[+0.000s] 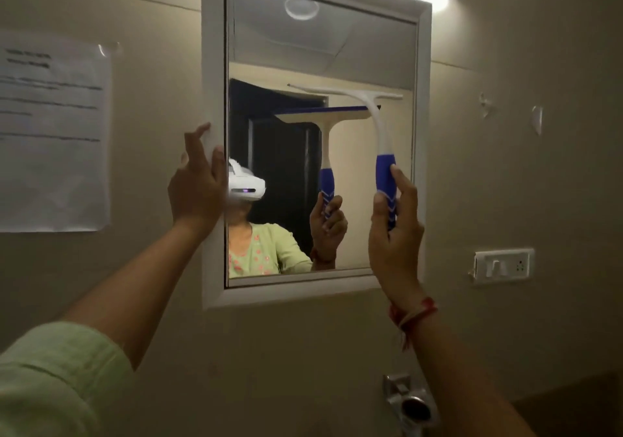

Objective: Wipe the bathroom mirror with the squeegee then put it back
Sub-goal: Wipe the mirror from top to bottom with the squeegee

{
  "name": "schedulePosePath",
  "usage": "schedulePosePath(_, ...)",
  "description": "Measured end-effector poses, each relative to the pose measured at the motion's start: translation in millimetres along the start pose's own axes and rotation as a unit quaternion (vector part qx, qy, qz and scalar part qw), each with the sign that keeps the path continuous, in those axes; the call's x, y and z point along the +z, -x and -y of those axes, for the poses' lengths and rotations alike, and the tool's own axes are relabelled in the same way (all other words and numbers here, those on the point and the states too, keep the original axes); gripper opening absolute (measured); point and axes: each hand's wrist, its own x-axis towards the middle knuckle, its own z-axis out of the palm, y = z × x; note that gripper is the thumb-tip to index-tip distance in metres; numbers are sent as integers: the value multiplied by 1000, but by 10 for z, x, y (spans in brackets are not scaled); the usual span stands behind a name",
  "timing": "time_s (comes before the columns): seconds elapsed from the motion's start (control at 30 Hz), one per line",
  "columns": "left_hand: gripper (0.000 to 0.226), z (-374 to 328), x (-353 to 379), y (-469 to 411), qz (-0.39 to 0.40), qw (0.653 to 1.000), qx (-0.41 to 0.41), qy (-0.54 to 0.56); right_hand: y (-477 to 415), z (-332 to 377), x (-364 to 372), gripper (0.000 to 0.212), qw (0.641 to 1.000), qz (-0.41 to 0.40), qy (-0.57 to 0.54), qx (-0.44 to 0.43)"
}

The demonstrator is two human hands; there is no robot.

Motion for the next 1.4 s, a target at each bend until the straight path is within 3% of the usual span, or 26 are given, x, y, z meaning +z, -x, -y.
schedulePosePath(0.27,40,14,-19,-4,21,999,23,19,-727,-23,170,42,999,-15,33,-29)
schedulePosePath(0.9,41,19,-25,19,37,998,19,52,-1379,-121,326,39,996,-25,74,-50)
schedulePosePath(1.4,40,7,-22,20,23,999,14,36,-1238,-112,244,37,996,-33,73,-37)
